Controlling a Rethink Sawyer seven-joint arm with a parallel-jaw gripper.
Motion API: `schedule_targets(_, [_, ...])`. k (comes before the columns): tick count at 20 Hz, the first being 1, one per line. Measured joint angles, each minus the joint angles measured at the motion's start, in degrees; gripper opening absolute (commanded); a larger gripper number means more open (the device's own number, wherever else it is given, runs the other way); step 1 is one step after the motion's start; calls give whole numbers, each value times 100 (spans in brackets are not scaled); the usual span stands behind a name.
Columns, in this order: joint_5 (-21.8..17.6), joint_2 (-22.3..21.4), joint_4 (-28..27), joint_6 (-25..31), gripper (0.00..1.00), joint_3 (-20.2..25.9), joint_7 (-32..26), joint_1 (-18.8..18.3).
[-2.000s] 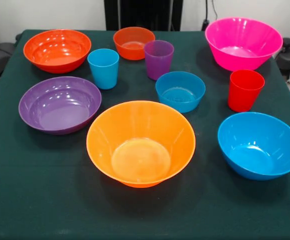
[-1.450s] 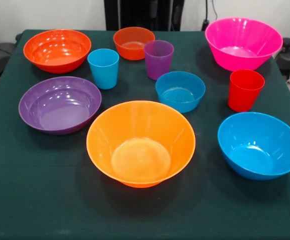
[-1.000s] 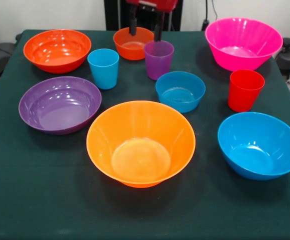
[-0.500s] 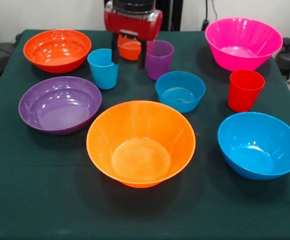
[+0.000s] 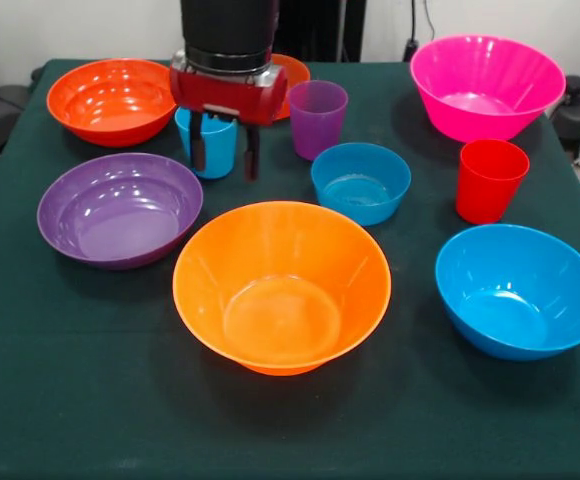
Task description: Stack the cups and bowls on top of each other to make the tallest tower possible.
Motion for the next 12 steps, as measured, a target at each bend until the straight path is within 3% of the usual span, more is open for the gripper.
schedule_targets(12, [-229, 32, -346, 1, 100, 460, 0, -468])
